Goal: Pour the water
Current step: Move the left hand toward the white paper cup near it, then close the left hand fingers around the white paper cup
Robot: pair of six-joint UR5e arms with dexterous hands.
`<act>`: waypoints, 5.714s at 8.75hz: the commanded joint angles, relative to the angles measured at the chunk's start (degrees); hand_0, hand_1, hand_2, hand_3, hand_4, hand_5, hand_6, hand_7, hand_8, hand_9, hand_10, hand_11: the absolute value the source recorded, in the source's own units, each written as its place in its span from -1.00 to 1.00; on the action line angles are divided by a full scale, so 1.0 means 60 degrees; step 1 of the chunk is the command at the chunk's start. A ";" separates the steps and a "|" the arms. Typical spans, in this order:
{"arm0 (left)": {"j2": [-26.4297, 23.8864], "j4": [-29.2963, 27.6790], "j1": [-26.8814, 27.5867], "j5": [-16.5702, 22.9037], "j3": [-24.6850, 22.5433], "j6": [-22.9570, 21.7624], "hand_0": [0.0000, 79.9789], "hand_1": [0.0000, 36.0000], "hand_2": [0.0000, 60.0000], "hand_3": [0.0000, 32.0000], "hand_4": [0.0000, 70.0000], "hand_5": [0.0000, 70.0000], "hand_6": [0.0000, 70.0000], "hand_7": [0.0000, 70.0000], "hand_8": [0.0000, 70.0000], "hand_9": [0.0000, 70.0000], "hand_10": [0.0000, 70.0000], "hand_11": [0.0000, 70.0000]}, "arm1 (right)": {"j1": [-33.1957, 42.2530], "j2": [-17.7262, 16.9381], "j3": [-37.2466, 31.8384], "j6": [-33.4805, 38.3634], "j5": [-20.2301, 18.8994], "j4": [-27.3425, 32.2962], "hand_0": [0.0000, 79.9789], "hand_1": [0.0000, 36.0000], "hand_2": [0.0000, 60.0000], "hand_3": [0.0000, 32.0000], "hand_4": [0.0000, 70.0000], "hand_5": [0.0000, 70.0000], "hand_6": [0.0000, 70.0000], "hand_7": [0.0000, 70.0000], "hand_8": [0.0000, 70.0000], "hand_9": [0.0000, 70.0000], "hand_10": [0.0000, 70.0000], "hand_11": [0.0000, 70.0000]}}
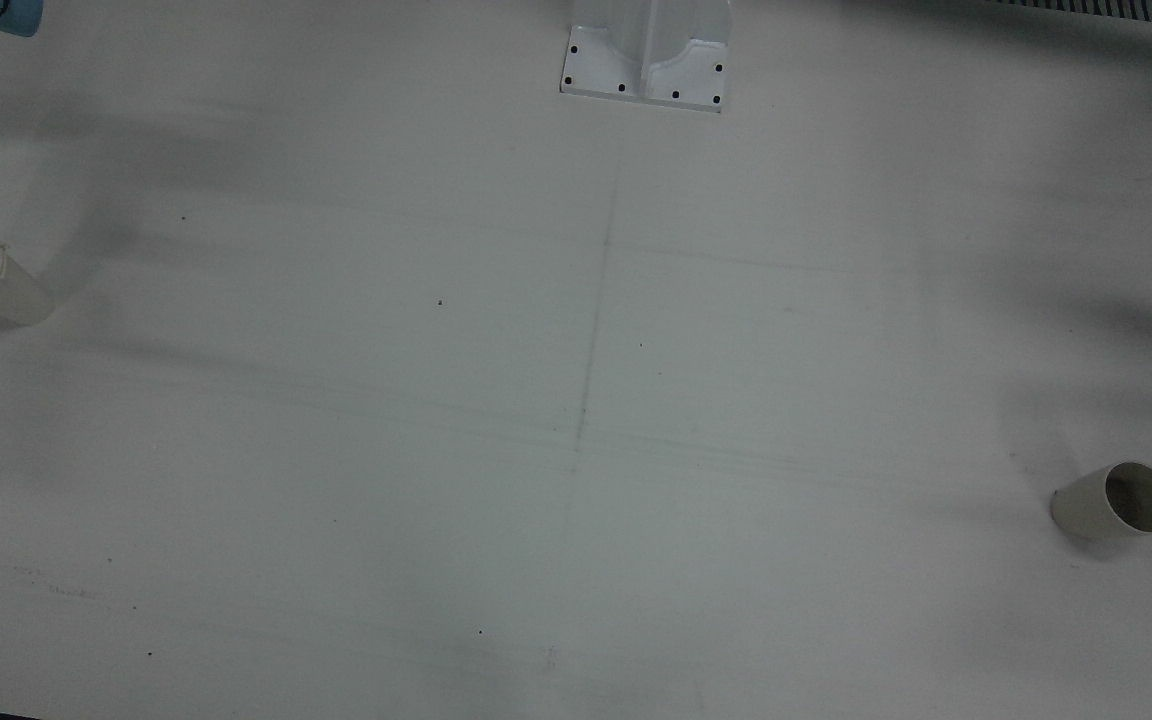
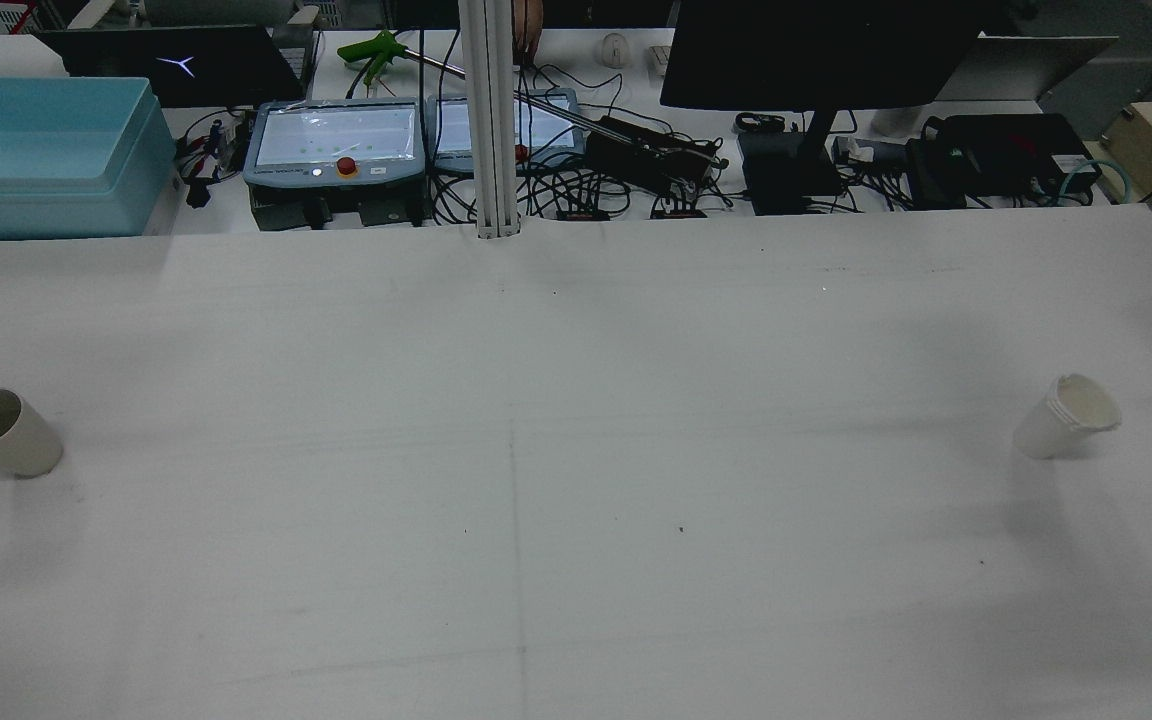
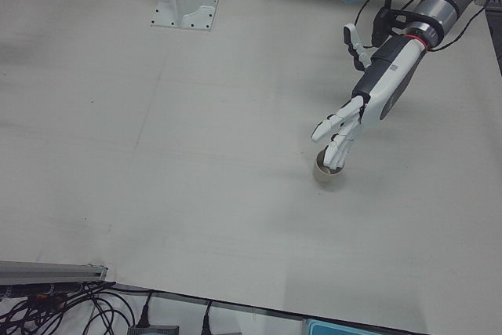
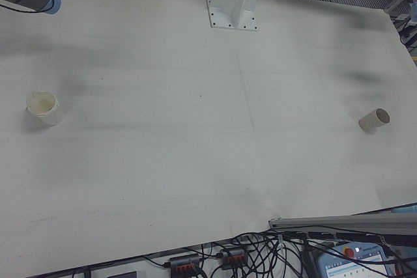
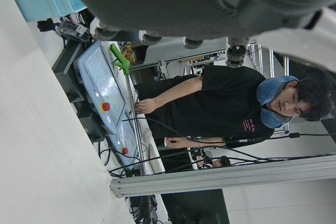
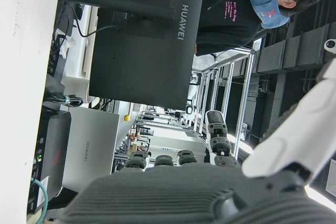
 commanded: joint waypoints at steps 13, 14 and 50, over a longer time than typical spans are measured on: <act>0.2819 -0.4724 0.0131 -0.2257 0.2073 0.1613 -0.12 -1.00 -1.00 -0.24 -0.65 -1.00 -1.00 -1.00 -1.00 -1.00 -0.99 -0.98 | -0.0507 -0.0411 -0.0047 0.0956 -0.0033 -0.0187 -0.05 -0.68 -0.58 -1.00 -0.65 -0.31 -0.95 -0.69 -1.00 -0.98 -0.96 -0.93; 0.2819 -0.5044 0.0162 -0.2257 0.2451 0.1080 0.04 -0.99 -1.00 -0.12 -0.63 -1.00 -1.00 -1.00 -1.00 -1.00 -0.95 -0.91 | -0.0565 -0.0397 -0.0033 0.0970 -0.0018 -0.0202 -0.06 -0.71 -0.60 -1.00 -0.65 -0.29 -0.95 -0.70 -1.00 -0.98 -0.96 -0.93; 0.0358 -0.7581 0.4279 -0.5406 0.6806 0.1777 1.00 0.14 -1.00 -0.57 -0.55 -0.93 -0.97 -1.00 -1.00 -1.00 -0.88 -0.73 | -0.0155 -0.0792 0.0172 0.0868 -0.0106 -0.0099 -0.06 -0.74 -0.64 -0.99 -0.56 -0.25 -0.91 -0.67 -0.99 -0.98 -0.97 -0.96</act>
